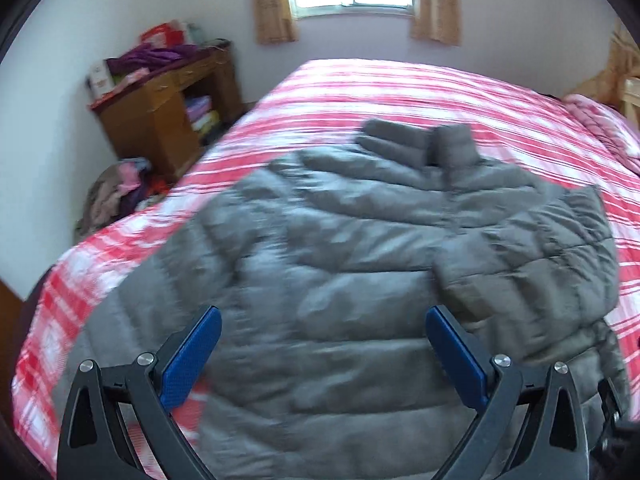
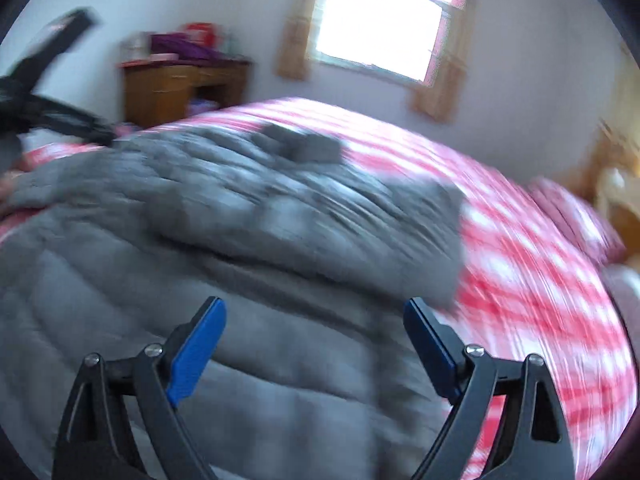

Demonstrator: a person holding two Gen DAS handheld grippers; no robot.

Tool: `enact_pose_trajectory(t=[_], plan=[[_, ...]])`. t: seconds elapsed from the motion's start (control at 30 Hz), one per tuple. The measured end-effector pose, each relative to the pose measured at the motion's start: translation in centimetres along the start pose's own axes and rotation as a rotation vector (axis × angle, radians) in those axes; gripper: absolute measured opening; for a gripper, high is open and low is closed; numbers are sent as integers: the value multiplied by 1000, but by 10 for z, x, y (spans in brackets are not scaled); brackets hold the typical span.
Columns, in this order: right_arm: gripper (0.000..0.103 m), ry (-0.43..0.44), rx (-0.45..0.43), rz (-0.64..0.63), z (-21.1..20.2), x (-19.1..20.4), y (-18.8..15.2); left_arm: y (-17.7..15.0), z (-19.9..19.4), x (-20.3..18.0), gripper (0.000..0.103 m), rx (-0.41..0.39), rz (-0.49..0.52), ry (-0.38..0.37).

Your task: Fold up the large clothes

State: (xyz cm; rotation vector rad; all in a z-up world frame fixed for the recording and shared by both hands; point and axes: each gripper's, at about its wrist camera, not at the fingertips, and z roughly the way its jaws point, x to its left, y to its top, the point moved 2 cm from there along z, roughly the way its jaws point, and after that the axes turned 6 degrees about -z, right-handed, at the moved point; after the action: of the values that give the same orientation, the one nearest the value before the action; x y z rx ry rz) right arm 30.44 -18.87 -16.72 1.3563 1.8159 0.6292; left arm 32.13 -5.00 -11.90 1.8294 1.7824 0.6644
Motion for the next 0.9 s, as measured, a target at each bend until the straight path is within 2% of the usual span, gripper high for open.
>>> enact_pose_trajectory(t=[0.07, 0.1, 0.2, 0.27, 0.33, 0.37, 0.53, 0.63, 0.73, 0.9], plan=[[92, -52, 40, 125, 9, -35, -20, 1, 9, -19, 102, 26, -1, -39], [92, -53, 50, 162, 11, -46, -24, 1, 17, -33, 102, 38, 14, -63], [92, -27, 93, 289, 20, -71, -46, -2, 38, -59, 100, 63, 54, -68], [92, 8, 139, 368, 30, -85, -57, -7, 50, -73, 80, 85, 81, -90], [92, 38, 144, 416, 32, -92, -61, -11, 56, -80, 38, 108, 96, -117], [93, 36, 140, 414, 31, -90, -60, -12, 57, -82, 32, 109, 100, -136], [95, 0, 169, 392, 34, -85, -58, -13, 40, -71, 22, 40, 118, -102], [96, -22, 184, 423, 31, -90, -64, -10, 33, -49, 21, -2, 107, -76], [97, -54, 181, 460, 16, -87, -75, -10, 36, -28, 21, -6, 97, -61], [102, -88, 207, 422, 17, -80, -73, -18, 33, 2, 21, -6, 59, -46]])
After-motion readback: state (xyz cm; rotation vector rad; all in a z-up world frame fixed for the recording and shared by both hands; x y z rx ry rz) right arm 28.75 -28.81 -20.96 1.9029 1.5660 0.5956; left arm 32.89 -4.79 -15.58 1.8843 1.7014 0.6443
